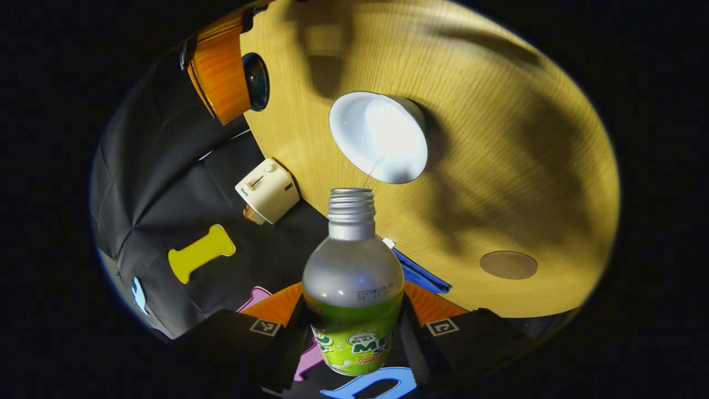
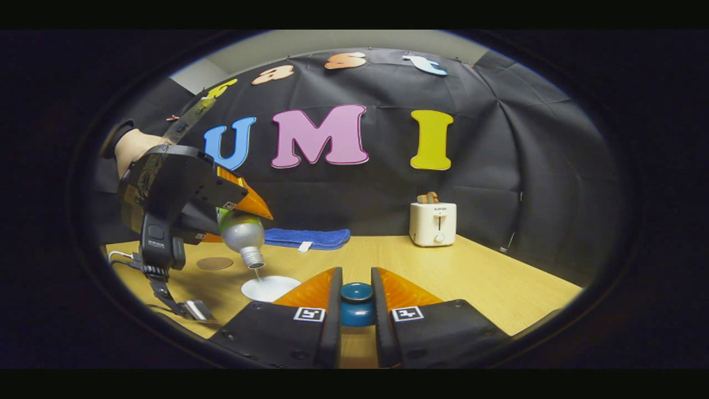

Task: Open the teacup lid with one hand, grasp the water bottle and pour water into the teacup with the other hand; after pouring, place the water bottle on the coaster and then close the teacup lid.

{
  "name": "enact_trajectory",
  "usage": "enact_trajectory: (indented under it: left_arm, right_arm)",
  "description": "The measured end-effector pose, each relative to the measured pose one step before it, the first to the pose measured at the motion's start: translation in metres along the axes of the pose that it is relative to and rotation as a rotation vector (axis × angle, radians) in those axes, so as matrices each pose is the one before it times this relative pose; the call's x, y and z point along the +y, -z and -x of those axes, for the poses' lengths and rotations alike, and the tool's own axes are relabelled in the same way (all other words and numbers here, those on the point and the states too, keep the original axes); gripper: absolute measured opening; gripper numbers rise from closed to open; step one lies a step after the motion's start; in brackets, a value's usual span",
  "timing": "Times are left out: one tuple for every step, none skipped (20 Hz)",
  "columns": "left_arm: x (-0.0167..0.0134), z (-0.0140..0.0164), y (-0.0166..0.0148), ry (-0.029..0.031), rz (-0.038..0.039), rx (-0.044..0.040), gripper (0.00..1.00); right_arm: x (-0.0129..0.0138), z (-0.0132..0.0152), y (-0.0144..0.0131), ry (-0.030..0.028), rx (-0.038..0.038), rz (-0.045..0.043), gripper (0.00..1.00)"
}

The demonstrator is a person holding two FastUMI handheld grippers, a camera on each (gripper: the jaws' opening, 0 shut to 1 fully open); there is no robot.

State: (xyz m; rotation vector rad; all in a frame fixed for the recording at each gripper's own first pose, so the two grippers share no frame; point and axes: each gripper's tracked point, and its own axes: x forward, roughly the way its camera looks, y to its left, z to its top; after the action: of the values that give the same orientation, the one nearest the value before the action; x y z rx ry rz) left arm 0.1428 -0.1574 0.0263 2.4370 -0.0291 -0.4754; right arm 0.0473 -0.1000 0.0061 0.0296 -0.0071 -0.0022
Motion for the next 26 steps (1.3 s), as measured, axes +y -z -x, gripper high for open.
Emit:
enact_trajectory:
  left_arm:
    - [0.00073, -0.00189, 0.00234, 0.0037, -0.00053, 0.00169, 0.8]
    - [0.00016, 0.00025, 0.00153, 0.00296, -0.00323, 0.004, 0.8]
    - [0.00019, 0.0002, 0.00051, 0.00102, -0.00487, 0.00394, 0.8]
    - [0.0004, -0.00084, 0.00036, -0.00066, -0.00099, 0.00067, 0.8]
    - [-0.00041, 0.00045, -0.00086, -0.00084, -0.00048, 0.00042, 0.8]
    - [0.00081, -0.00007, 0.00044, -0.00221, -0.00052, 0.00043, 0.8]
    - [0.00008, 0.00096, -0.00072, -0.00209, -0.00067, 0.00006, 0.8]
    - [0.00073, -0.00054, 0.00067, -0.00245, -0.00013, -0.00091, 0.8]
    - [-0.00018, 0.00064, -0.00066, -0.00227, -0.00046, -0.00067, 0.8]
    - [0.00062, -0.00027, -0.00003, -0.00159, -0.00096, 0.00049, 0.8]
    - [0.00009, 0.00068, -0.00081, -0.00238, 0.0003, -0.0006, 0.8]
    - [-0.00109, 0.00029, -0.00092, -0.00058, 0.0008, 0.00038, 0.8]
    - [0.00035, -0.00009, 0.00015, -0.00254, 0.00043, 0.00054, 0.8]
    - [-0.00094, 0.00001, 0.00005, 0.00044, 0.0014, 0.00077, 0.8]
    - [0.00122, 0.00003, 0.00078, -0.00232, 0.00121, -0.00004, 0.8]
    - [0.0007, 0.00058, -0.00178, -0.00703, 0.00343, -0.0046, 0.8]
    - [0.00025, 0.00013, -0.00164, -0.00782, 0.00912, -0.01156, 0.8]
    - [-0.00224, -0.0008, -0.0014, -0.00136, 0.01072, -0.00732, 0.8]
    - [-0.00048, 0.001, -0.00024, -0.00253, 0.00325, -0.00372, 0.8]
    - [-0.00091, 0.00155, -0.00146, -0.00177, -0.00312, -0.00019, 0.8]
    - [0.00095, -0.00062, 0.00082, 0.00029, -0.00166, -0.00083, 0.8]
    - [-0.00159, 0.00022, -0.00062, 0.00089, 0.00218, -0.00058, 0.8]
    - [-0.00022, -0.00039, 0.00117, -0.00053, 0.00229, -0.00054, 0.8]
    - [0.00016, 0.00126, -0.0016, -0.00436, 0.00497, -0.00172, 0.8]
    - [0.00057, -0.001, 0.00075, -0.00228, 0.01062, -0.00273, 0.8]
    - [-0.00028, 0.00016, -0.00199, -0.01025, 0.01989, -0.01215, 0.8]
  right_arm:
    - [-0.00026, -0.00009, 0.0004, -0.00008, 0.00011, -0.00008, 0.29]
    - [-0.00017, 0.0003, -0.00023, -0.00007, -0.00043, 0.00019, 0.29]
    - [0.00013, 0.00035, 0.00015, 0.00005, 0.00007, -0.00006, 0.29]
    - [0.00014, 0.00001, 0.00005, -0.00004, 0.00005, -0.00001, 0.29]
    - [-0.00005, -0.00013, -0.00025, 0.00002, -0.00047, 0.00026, 0.29]
    - [-0.00001, 0.00025, 0.00013, 0.0001, 0.00017, -0.00009, 0.29]
    - [0.00011, -0.00021, 0.00052, 0.00007, -0.00008, -0.00002, 0.29]
    - [0.00007, -0.00026, -0.00052, -0.0001, -0.00028, 0.00021, 0.29]
    - [-0.00002, -0.00003, 0.0002, 0.00019, 0.00035, -0.00032, 0.29]
    - [-0.00016, -0.00004, -0.0001, -0.00005, -0.00004, -0.00002, 0.29]
    - [-0.00026, -0.00012, 0.0001, -0.00006, -0.00021, 0.00009, 0.29]
    - [0.00005, 0.00012, 0.00017, 0.0001, 0.00014, -0.00014, 0.29]
    - [0.00023, 0.0, 0.00006, 0.00008, 0.00002, -0.00002, 0.29]
    - [0.00027, -0.00025, 0.00009, -0.00002, -0.00026, 0.00021, 0.31]
    - [-0.00031, 0.00069, -0.00029, 0.00013, -0.0001, -0.00004, 0.33]
    - [0.00019, 0.00001, -0.00003, 0.00013, 0.00004, -0.00006, 0.29]
    - [-0.00001, -0.00012, -0.00011, -0.00001, -0.00023, 0.00013, 0.29]
    - [0.00007, 0.00046, 0.00017, 0.0001, 0.0001, -0.0001, 0.29]
    - [-0.00005, -0.00042, 0.00019, 0.00004, 0.0, 0.00008, 0.29]
    - [0.00007, -0.00026, -0.00017, -0.00001, -0.00006, 0.00001, 0.29]
    - [-0.00028, -0.00001, 0.00014, -0.00001, 0.00014, -0.00011, 0.29]
    - [0.00034, 0.00026, 0.00001, 0.00008, 0.00007, -0.00003, 0.29]
    - [-0.00041, -0.00027, -0.00017, 0.00002, 0.0, -0.00006, 0.29]
    - [-0.00005, -0.00014, 0.0001, -0.00004, -0.00003, 0.00001, 0.29]
    - [-0.00002, 0.00005, 0.00019, 0.00004, 0.00006, -0.00009, 0.29]
    - [0.00008, -0.00015, -0.00016, 0.0, -0.00003, -0.0001, 0.29]
